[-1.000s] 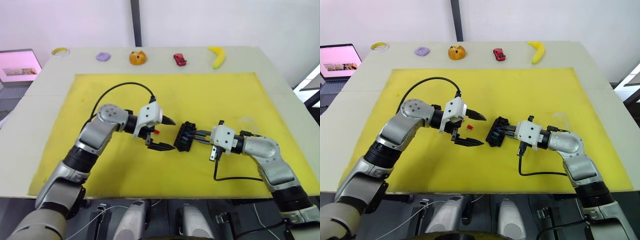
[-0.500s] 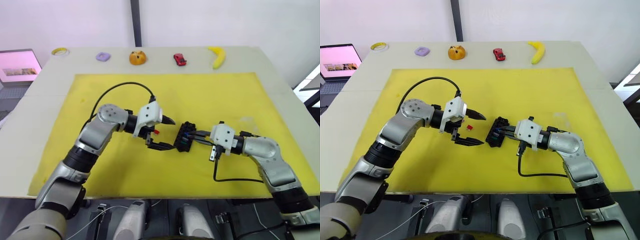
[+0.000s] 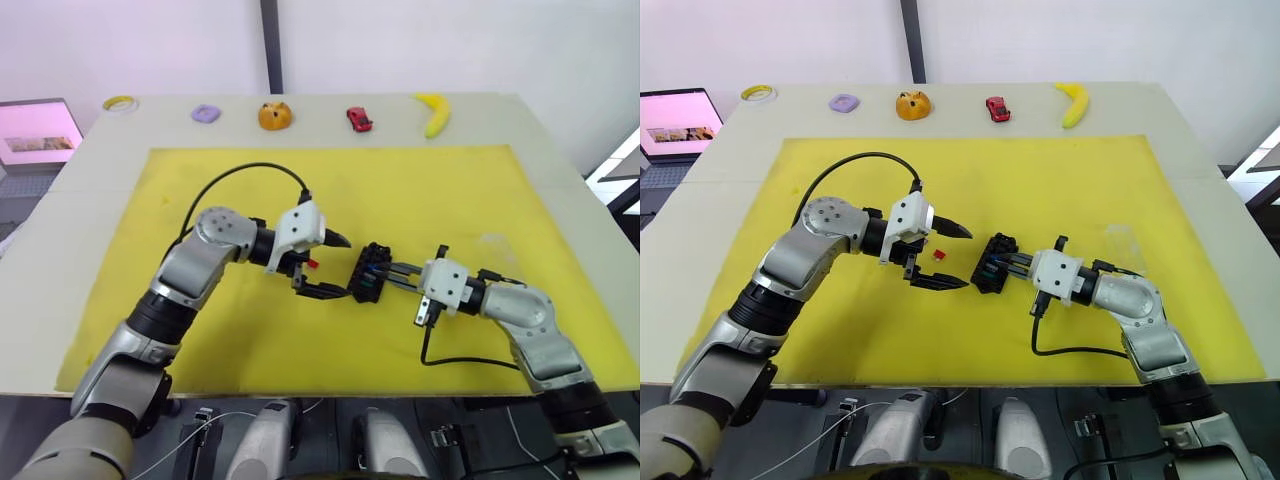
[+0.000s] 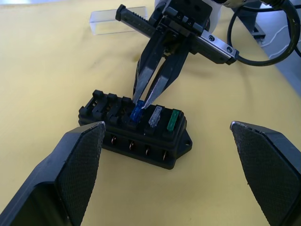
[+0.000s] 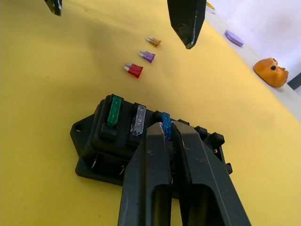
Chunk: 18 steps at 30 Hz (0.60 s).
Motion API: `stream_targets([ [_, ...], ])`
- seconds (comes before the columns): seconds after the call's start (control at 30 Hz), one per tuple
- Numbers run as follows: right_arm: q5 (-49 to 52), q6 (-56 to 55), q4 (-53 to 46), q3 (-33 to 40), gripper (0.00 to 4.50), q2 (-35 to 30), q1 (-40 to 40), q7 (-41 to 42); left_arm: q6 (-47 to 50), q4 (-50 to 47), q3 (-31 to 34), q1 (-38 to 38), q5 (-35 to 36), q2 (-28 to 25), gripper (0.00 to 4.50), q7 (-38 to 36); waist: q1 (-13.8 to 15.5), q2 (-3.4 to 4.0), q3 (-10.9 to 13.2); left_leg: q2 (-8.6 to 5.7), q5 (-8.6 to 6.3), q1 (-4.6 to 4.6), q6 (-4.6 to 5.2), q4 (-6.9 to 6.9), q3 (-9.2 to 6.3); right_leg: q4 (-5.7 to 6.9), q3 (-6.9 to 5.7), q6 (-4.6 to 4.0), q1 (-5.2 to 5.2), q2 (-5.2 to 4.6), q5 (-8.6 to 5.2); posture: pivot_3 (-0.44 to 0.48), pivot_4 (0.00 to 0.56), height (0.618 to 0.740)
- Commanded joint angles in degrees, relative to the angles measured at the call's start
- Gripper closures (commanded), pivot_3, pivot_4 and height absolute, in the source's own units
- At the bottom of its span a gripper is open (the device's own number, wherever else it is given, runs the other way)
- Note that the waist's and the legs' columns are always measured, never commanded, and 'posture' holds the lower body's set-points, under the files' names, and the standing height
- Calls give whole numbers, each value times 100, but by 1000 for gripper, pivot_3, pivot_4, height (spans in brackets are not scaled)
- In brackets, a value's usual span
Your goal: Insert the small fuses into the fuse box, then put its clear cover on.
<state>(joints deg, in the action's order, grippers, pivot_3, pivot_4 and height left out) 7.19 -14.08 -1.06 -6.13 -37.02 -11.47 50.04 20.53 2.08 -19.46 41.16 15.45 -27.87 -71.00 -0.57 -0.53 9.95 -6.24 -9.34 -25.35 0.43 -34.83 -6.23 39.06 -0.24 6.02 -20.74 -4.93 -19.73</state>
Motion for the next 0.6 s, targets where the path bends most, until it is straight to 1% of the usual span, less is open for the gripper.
stream_targets([
  [0.03,18,180,144,45,4500,28,126,2,-57,-90,124,125,29,26,20,-16,0,0,0,0,0,0,0,0,0,0,0,0,0,0,0,0,150,735],
  [0.43,-142,-194,345,-41,4500,26,47,-45,-31,-169,113,75,38,55,20,12,2,0,0,0,0,0,0,0,0,0,0,0,1,0,0,0,150,735],
  [0.6,-8,-146,180,-1,4500,20,-45,-20,-31,-182,114,58,33,57,20,16,-1,0,0,0,0,0,0,0,0,0,0,0,0,0,0,0,150,735],
])
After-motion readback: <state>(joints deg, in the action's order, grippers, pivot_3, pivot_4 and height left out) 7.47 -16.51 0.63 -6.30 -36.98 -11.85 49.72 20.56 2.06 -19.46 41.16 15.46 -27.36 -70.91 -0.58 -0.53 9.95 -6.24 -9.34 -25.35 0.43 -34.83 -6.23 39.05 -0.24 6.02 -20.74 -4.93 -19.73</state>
